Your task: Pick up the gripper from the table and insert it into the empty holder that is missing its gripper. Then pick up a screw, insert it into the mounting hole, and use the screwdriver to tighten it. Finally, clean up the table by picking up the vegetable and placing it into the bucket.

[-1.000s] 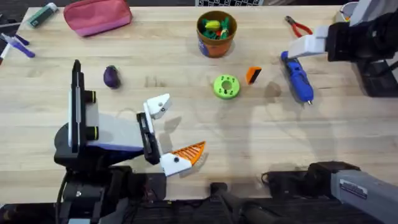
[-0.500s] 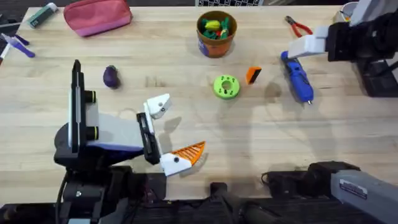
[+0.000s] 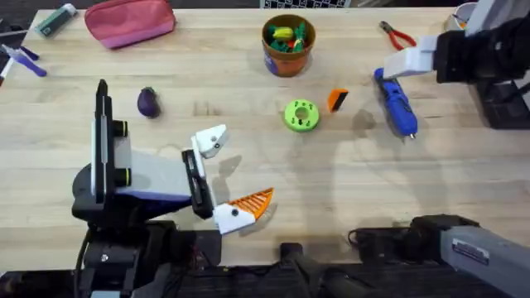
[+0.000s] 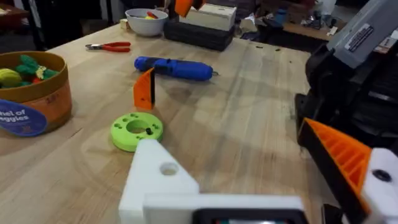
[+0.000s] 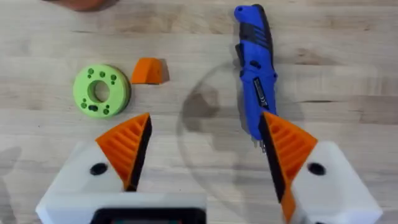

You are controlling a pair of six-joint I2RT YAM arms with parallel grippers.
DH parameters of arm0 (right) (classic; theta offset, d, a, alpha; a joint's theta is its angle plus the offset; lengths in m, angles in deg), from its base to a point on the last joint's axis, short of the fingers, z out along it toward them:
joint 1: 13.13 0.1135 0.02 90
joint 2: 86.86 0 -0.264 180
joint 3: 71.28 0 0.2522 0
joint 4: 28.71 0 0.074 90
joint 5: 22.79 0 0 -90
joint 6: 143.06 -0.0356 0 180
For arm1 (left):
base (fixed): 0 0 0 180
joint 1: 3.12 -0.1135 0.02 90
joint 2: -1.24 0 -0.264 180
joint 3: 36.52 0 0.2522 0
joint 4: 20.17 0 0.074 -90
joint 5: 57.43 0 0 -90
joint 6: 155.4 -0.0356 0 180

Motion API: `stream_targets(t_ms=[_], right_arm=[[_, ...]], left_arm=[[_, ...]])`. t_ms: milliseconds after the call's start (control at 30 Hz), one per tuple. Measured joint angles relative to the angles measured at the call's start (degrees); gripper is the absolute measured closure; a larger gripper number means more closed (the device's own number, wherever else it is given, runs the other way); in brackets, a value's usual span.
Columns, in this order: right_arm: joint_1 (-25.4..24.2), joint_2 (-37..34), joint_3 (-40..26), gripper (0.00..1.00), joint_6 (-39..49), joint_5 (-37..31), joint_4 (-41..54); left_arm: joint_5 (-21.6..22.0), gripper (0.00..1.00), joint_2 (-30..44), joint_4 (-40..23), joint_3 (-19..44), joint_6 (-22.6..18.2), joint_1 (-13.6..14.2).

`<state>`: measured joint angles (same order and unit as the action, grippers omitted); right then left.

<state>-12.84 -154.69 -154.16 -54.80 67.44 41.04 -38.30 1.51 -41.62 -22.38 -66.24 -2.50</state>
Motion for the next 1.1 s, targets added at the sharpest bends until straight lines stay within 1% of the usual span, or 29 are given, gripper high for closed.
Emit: stream_targets(t_ms=[200, 300, 400, 533, 633, 700, 900, 1100], right_arm=[[0.39, -0.13, -0.04, 0.008, 0.0, -0.02, 1.64], [2.89, -1.82, -0.78, 0.007, 0.0, -0.2, 3.39], [6.63, -6.2, -2.9, 0.008, -0.02, -0.18, 5.53], [11.46, -14.65, -8.38, 0.008, -1.62, -0.22, 7.51], [14.17, -20.12, -12.44, 0.008, -2.79, -0.22, 8.36], [15.47, -22.72, -14.01, 0.008, -3.47, -0.2, 8.25], [17.72, -26.27, -14.63, 0.008, -4.53, -0.22, 8.1], [19.21, -28.19, -14.73, 0.008, -5.31, -0.2, 8.37]], left_arm=[[0.0, 0.015, -0.02, 0.0, 0.0, 0.0, 0.0], [0.0, 0.015, -0.02, 0.0, 0.0, 0.0, 0.0], [0.0, 0.014, -0.02, 0.0, 0.0, 0.0, 0.0], [0.0, 0.014, 0.0, 0.0, 0.0, 0.0, 0.0], [0.0, 0.015, 0.0, 0.0, 0.0, 0.0, 0.0], [0.02, 0.014, -0.02, 0.01, 0.0, 0.0, 0.0], [0.02, 0.014, -0.01, 0.0, 0.0, 0.0, 0.0], [0.02, 0.014, -0.02, 0.01, 0.0, 0.0, 0.0]])
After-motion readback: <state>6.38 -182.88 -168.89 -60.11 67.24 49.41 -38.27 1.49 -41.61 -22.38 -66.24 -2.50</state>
